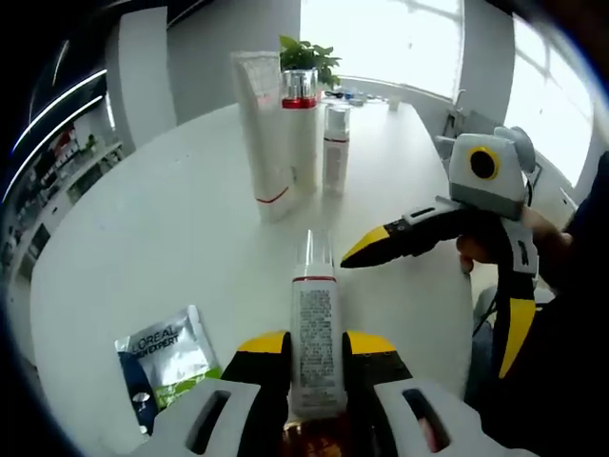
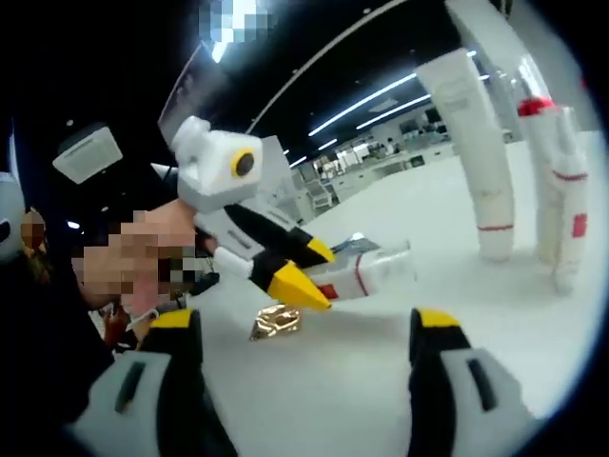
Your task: Arrange the skincare products in the storage area until every visible bottle or jar stands upright without overlapping.
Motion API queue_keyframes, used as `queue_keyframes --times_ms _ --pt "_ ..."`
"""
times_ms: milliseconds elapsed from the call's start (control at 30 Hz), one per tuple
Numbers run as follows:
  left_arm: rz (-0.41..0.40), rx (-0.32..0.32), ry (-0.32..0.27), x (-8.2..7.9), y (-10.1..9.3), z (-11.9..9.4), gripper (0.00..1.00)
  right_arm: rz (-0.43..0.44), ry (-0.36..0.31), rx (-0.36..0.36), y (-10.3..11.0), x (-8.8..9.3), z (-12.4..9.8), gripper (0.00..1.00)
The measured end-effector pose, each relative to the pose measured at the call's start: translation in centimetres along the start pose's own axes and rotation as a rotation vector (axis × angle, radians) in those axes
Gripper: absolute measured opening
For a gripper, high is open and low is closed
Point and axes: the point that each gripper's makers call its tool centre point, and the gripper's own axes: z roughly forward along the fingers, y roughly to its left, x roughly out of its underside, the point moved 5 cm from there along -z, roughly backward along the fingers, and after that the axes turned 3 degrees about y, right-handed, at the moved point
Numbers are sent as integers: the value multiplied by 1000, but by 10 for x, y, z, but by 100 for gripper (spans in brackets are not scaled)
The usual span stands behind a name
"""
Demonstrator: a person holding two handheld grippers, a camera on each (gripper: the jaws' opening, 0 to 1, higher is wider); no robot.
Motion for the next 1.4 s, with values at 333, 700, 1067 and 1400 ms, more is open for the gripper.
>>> queue_keyframes --times_ms 333,700,1067,1400 --pt "5 9 -6 -2 -1 1 19 59 -42 -35 3 -4 8 90" --pt "8 4 -8 -1 -1 -2 20 157 -115 -53 -3 -13 18 90" --pt "16 2 -15 0 -4 -3 20 243 -172 -70 -3 -15 17 87" --pt "18 -5 -45 -3 -8 -6 20 314 -249 -37 -5 -25 15 76"
